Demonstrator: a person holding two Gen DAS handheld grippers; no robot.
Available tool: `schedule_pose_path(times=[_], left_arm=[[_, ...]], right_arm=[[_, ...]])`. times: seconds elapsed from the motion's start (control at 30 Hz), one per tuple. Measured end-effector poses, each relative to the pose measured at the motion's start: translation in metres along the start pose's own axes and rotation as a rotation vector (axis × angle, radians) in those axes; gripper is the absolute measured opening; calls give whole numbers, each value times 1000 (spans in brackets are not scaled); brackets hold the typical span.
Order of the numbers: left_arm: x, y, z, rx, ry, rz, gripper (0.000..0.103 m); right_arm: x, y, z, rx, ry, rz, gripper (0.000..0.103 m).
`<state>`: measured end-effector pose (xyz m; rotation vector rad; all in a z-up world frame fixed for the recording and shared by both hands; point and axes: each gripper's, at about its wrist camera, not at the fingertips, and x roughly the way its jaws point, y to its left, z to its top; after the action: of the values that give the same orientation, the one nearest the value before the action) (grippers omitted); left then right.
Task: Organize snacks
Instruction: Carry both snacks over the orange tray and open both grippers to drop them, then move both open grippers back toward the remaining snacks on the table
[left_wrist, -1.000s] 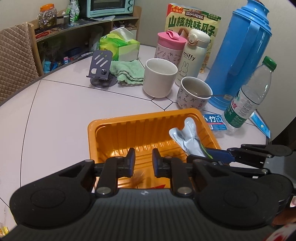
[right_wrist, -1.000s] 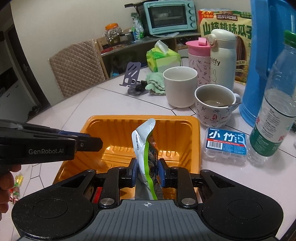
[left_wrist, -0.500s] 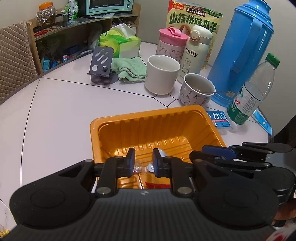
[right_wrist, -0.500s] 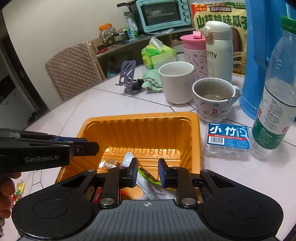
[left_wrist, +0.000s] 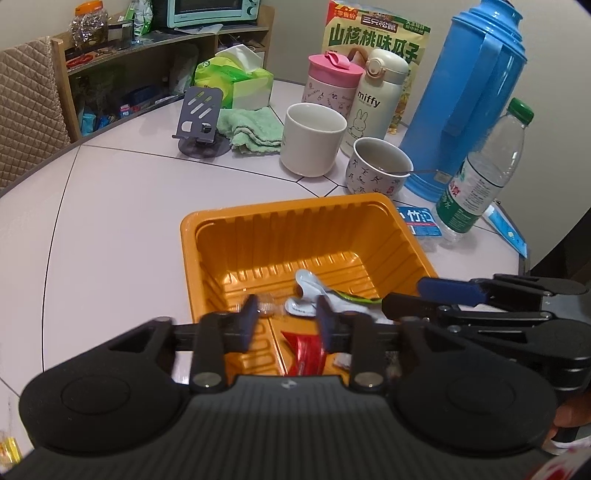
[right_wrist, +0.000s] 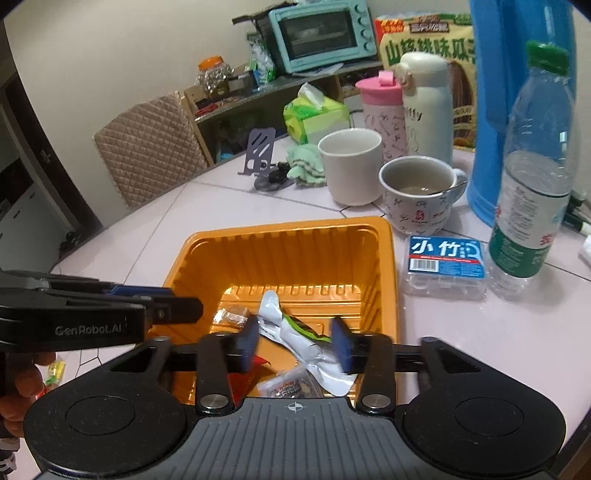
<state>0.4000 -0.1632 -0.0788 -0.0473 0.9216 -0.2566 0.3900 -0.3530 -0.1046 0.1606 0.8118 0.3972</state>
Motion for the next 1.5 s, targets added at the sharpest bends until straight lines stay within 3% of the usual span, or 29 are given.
schedule_pose_path(times=[0.07, 0.13, 0.37, 0.97, 1.5], left_arm=[[-6, -1, -4, 1, -5, -6, 36], [-14, -1, -7, -6, -11, -13, 46], [-52, -3, -21, -22, -59, -38, 69], [-154, 17, -88, -94, -93, -38, 72], [-206, 58, -178, -216, -33, 26, 72]], right_arm=[[-9, 3, -2, 2, -20, -7, 61], [-17, 4, -3, 9, -31, -8, 69], [-53, 11, -14, 59, -80, -6, 83], [-140, 46, -69, 128, -88, 3, 84], [-140, 118, -114, 33, 56, 114, 84]])
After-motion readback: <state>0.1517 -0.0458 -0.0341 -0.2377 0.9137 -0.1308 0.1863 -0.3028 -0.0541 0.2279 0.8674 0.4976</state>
